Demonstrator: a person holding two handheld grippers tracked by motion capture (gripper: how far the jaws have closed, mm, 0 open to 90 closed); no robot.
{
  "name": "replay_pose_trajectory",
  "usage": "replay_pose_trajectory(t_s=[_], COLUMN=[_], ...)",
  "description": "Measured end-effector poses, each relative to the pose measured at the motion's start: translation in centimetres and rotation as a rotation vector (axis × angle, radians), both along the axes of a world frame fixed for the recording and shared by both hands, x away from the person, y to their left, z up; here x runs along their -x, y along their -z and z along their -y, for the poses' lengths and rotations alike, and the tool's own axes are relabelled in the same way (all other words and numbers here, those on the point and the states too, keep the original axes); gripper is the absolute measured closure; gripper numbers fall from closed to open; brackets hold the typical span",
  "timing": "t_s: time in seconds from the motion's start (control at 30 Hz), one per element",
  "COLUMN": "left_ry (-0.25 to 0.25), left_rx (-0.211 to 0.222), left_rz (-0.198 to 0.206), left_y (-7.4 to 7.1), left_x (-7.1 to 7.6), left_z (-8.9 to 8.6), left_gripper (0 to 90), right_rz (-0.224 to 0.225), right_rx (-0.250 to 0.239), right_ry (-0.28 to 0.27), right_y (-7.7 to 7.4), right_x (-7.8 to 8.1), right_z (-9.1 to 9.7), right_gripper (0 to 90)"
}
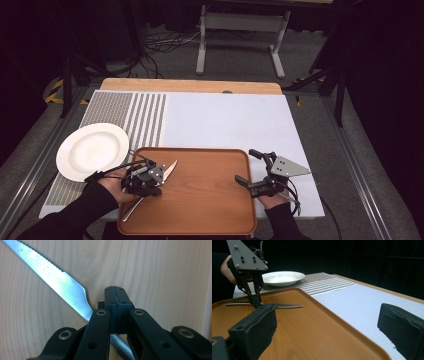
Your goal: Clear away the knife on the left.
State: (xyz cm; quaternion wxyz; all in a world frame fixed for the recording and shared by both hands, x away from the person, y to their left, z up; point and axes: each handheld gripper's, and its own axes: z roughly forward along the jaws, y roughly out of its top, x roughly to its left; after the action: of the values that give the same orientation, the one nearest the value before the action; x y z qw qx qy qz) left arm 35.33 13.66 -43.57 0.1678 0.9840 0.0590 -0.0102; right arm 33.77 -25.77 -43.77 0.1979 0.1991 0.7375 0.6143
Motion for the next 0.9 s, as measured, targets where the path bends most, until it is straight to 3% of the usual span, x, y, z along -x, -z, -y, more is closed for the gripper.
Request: replay_pose_trajectory(t_s=[0.9], left_ry=[-0.100], left_rx=[0.010], left_rz=[-0.002], left_y=[0.1], left_x=[-0.4], left_z=[-2.5], left_gripper=[90.0], right_rz=[-0.004], right_rx=[0.005], right_ry=[0.006], right_y=[0.1], right_x=[-0.1], right_z=[-0.1], right_gripper=[2.7])
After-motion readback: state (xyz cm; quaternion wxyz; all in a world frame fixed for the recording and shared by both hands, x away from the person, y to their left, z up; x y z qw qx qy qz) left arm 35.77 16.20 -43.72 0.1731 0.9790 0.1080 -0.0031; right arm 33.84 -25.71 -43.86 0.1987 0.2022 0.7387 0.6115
